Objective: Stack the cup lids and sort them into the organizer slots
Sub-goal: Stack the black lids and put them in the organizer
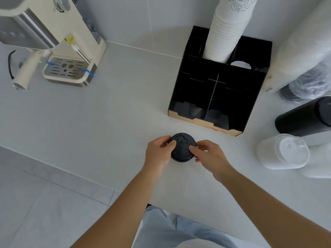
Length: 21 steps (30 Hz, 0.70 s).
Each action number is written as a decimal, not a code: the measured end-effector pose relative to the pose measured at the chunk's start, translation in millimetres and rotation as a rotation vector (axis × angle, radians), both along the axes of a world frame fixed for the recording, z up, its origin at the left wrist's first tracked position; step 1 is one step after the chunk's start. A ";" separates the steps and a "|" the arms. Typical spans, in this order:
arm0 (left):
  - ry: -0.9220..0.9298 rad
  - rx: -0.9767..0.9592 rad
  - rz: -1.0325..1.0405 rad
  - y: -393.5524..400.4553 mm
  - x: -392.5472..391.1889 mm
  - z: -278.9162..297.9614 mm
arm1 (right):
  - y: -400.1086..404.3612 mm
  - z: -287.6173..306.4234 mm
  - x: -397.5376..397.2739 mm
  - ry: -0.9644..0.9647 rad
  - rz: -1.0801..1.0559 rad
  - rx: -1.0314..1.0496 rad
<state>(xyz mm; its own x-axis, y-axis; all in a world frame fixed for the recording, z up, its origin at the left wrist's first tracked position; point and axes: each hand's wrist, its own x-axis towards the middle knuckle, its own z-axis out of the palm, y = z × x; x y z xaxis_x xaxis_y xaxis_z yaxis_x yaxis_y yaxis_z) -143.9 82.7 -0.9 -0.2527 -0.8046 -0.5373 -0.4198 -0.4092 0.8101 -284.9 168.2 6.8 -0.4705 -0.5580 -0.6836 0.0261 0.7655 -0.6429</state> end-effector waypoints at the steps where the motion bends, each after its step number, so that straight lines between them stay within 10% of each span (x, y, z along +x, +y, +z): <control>1: -0.012 0.000 -0.012 -0.9 -0.6 -1.5 | -0.3 -1.4 -0.2 0.008 0.006 0.022; 21: -0.178 -0.080 -0.140 -10.1 -10.5 -14.8 | -12.3 -10.9 -2.0 0.104 0.071 0.006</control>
<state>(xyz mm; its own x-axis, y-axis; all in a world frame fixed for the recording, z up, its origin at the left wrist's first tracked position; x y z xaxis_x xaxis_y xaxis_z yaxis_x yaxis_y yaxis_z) -154.4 72.6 -15.7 -0.2721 -0.8102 -0.5192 -0.6068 -0.2742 0.7460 -287.0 155.9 -4.1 -0.4987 -0.5884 -0.6364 -0.0952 0.7670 -0.6345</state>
